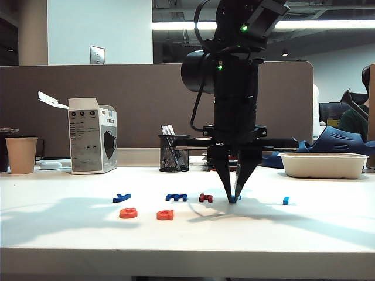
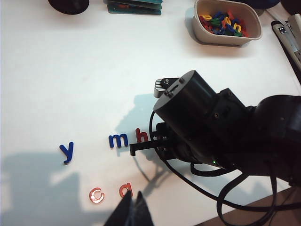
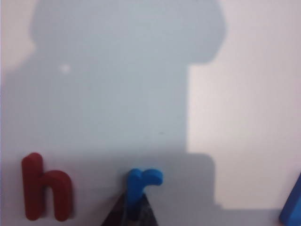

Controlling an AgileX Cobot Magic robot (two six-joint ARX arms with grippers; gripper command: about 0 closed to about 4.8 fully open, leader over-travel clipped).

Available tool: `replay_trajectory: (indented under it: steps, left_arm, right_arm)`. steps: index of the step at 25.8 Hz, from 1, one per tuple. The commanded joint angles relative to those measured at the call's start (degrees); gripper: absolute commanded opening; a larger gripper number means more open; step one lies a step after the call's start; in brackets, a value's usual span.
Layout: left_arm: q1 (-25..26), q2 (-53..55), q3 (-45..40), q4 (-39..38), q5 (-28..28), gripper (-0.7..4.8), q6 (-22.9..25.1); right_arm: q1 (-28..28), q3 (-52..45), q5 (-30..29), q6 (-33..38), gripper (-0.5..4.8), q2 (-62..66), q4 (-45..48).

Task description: Select the appropriate letters from the row of letter magnets placed on the table to arrange into the word "car".

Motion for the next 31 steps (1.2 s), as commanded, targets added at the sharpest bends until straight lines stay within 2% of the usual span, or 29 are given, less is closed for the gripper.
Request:
replay_trajectory:
  steps: [1, 8, 24, 31]
  left_arm:
    - [-0.1, -0.2, 0.4, 0.4, -0.2, -0.06, 0.2]
    - [-0.1, -0.2, 0.4, 0.4, -0.2, -0.06, 0.2]
    - [-0.1, -0.2, 0.4, 0.4, -0.2, -0.06, 0.2]
    - [-0.1, -0.2, 0.4, 0.4, -0.2, -0.06, 0.2]
  right_arm:
    - [0.2, 0.1, 0.1, 0.2, -0.07, -0.2, -1.9]
    - [3.1, 0.1, 3.6, 1.4, -0.07, -2.1, -2.4]
    - [11.9, 0.1, 2.9, 5.7, -0.07, -2.6, -3.6]
    - [13.5, 0.1, 3.7, 7.4, -0.06, -2.6, -6.8]
